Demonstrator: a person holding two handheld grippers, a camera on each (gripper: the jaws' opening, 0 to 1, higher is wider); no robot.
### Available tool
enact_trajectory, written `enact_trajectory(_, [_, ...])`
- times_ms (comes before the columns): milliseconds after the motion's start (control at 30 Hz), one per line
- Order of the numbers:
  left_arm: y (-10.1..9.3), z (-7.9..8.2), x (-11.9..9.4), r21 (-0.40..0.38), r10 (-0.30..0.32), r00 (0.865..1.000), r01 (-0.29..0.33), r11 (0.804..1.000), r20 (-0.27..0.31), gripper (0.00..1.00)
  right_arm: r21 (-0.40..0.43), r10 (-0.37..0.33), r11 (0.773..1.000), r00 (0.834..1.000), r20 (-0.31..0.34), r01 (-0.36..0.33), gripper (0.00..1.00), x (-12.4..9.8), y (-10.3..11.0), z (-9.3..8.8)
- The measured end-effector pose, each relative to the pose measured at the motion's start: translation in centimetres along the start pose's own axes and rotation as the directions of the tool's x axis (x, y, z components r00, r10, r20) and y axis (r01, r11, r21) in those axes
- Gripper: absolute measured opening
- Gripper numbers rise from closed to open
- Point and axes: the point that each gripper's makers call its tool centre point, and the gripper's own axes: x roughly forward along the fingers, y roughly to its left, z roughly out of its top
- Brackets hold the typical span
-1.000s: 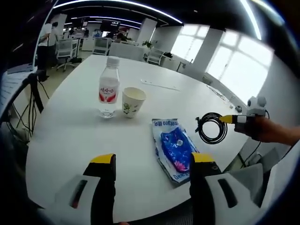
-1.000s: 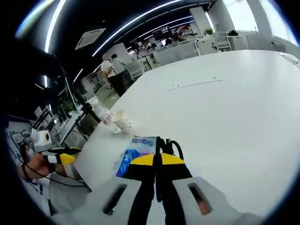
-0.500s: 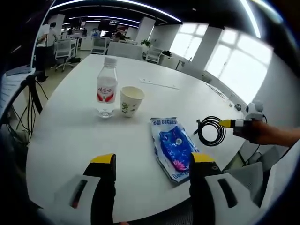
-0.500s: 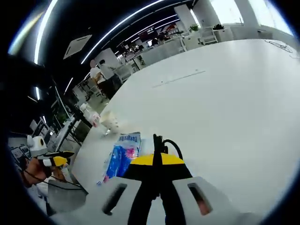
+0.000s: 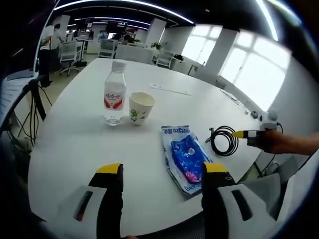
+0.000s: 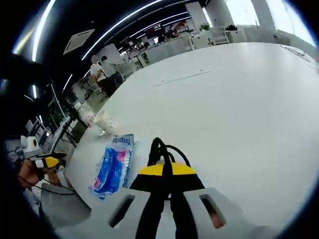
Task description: Arrange the tabletop items into an orderly group along one side of the table until the central work area is clear of visible clutter.
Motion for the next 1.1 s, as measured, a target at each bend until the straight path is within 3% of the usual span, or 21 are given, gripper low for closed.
enact_trajectory(233, [0.2, 0.1, 0.1, -0.010, 0.006, 1.000, -0.006, 1.000, 0.004, 0.64, -0.002, -0.024, 1.000, 1.000, -0.014, 0.024, 0.00, 1.0, 0.0, -0.4])
enact_trajectory(467, [0.4, 0.6, 0.2, -0.015, 0.008, 1.000, -0.008, 1.000, 0.010, 0.64, -0.049, -0.040, 0.998, 0.998, -0.053, 0.037, 0.00, 1.8, -0.2, -0.7])
enact_trajectory(633, [0.6, 1.1, 0.2, -0.019, 0.014, 1.000, -0.013, 1.000, 0.019, 0.64, -0.126, -0.051, 0.991, 0.994, -0.093, 0.040, 0.00, 2.0, -0.5, -0.7])
enact_trajectory(1100, [0.3, 0.9, 0.4, -0.021, 0.012, 1.000, -0.012, 1.000, 0.019, 0.64, -0.184, -0.057, 0.982, 0.988, -0.145, 0.030, 0.02, 2.1, -0.9, -1.3])
